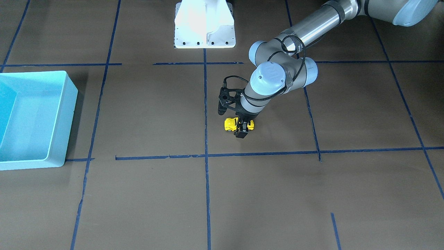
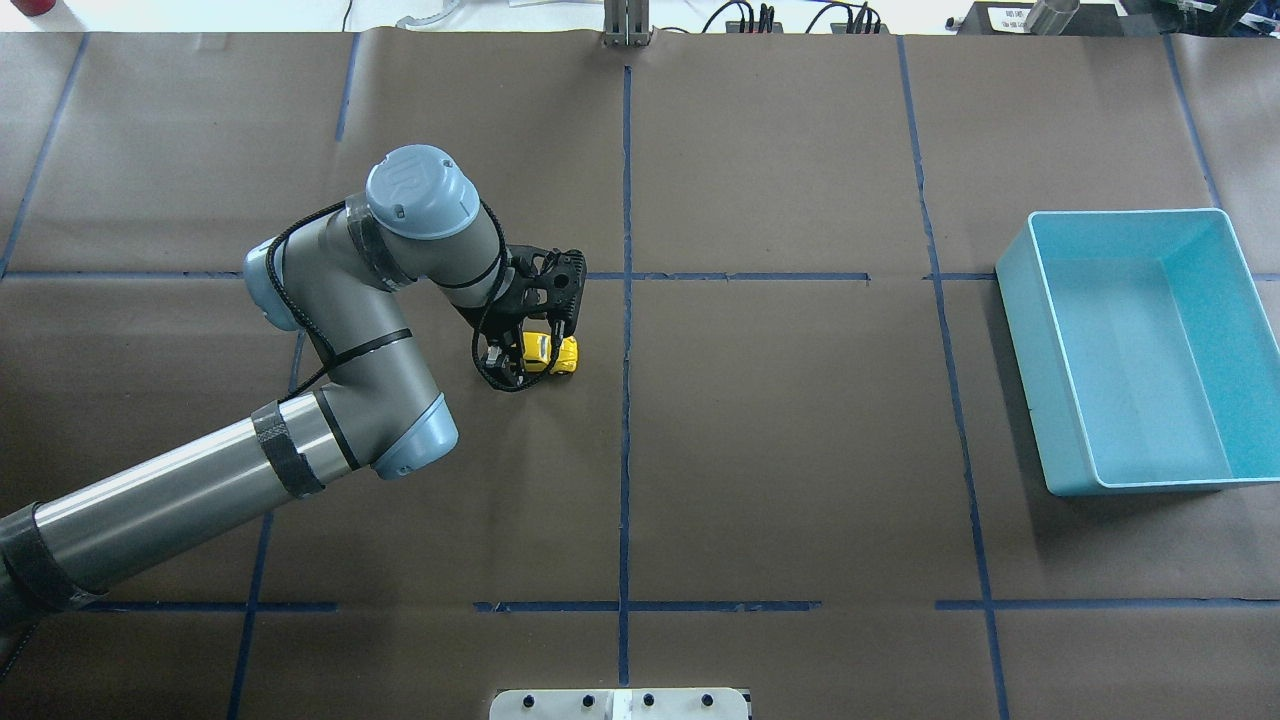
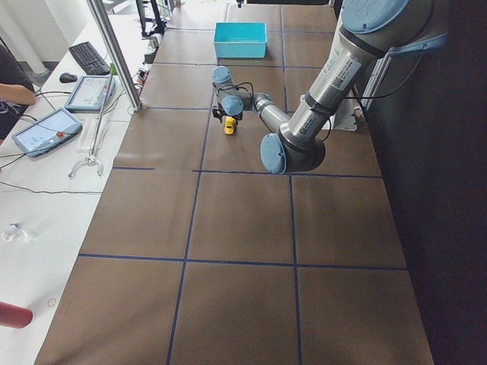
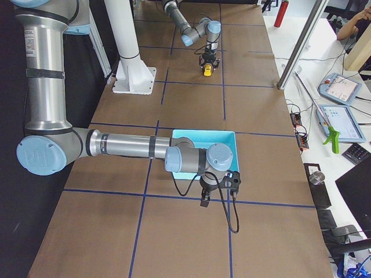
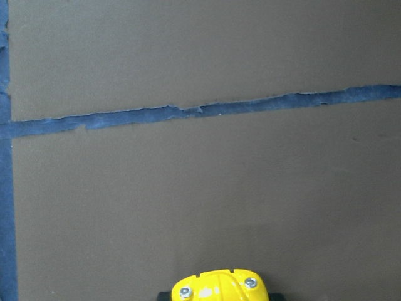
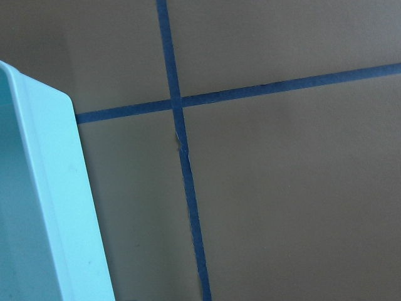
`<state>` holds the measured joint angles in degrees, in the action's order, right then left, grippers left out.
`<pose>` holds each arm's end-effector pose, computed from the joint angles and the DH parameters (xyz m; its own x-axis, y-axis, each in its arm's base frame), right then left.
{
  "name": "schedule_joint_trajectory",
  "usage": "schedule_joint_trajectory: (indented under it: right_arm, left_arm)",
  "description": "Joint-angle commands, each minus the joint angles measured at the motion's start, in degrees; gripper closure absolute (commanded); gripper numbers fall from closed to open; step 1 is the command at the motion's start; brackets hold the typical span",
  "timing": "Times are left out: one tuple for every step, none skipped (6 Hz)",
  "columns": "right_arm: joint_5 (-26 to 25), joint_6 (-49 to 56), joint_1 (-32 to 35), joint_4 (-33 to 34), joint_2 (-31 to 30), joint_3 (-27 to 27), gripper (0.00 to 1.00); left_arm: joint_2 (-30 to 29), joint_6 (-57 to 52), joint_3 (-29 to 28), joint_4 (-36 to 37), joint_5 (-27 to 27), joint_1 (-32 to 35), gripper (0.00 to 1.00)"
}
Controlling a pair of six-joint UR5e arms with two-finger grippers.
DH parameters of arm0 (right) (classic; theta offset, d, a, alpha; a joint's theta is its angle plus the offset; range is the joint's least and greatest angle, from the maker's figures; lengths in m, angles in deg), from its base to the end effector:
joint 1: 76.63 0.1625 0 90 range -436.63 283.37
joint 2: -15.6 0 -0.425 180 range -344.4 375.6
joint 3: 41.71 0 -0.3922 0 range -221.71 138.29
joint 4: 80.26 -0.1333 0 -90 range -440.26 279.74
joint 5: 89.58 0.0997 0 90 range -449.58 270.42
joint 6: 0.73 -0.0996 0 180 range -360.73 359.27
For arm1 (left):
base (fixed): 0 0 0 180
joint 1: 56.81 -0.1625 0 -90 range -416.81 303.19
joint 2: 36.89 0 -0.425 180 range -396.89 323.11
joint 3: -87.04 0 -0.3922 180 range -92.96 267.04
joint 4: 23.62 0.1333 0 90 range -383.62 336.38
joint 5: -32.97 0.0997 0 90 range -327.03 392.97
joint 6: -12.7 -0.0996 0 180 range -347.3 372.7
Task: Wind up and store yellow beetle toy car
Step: 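Lift the left gripper, releasing the car to roll toward the bin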
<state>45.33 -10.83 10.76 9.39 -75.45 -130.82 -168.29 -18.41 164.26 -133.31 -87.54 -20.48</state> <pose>0.0410 -0.4843 0.6740 0.7054 0.1626 0.6899 -0.0794 0.9853 -0.1511 0.5598 -0.5144 0.2761 -0.1013 0.9901 0.0967 -0.5647 -0.1373 0.8138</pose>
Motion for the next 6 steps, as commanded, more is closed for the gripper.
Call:
schedule_joint_trajectory:
  right_arm:
    - [0.0, 0.0, 0.0, 0.0, 0.0, 0.0, 0.00]
    - [0.0, 0.0, 0.0, 0.0, 0.0, 0.0, 0.00]
    - [0.0, 0.0, 0.0, 0.0, 0.0, 0.0, 0.00]
    - [0.0, 0.0, 0.0, 0.0, 0.0, 0.0, 0.00]
    - [0.0, 0.0, -0.5, 0.2, 0.0, 0.0, 0.00]
    - [0.1, -0.1, -1.2, 0.3, 0.0, 0.2, 0.00]
  left_arm:
    - [0.1, -0.2, 0.0, 0.1, 0.1, 0.0, 0.00]
    - [0.0, -0.2, 0.0, 0.2, 0.1, 0.0, 0.00]
    - [0.0, -0.2, 0.0, 0.3, 0.2, -0.1, 0.00]
    - [-0.1, -0.2, 0.0, 0.4, 0.2, -0.1, 0.00]
    - [0.0, -0.2, 0.0, 0.4, 0.3, -0.1, 0.00]
    - [0.0, -0.1, 0.1, 0.4, 0.3, -0.1, 0.00]
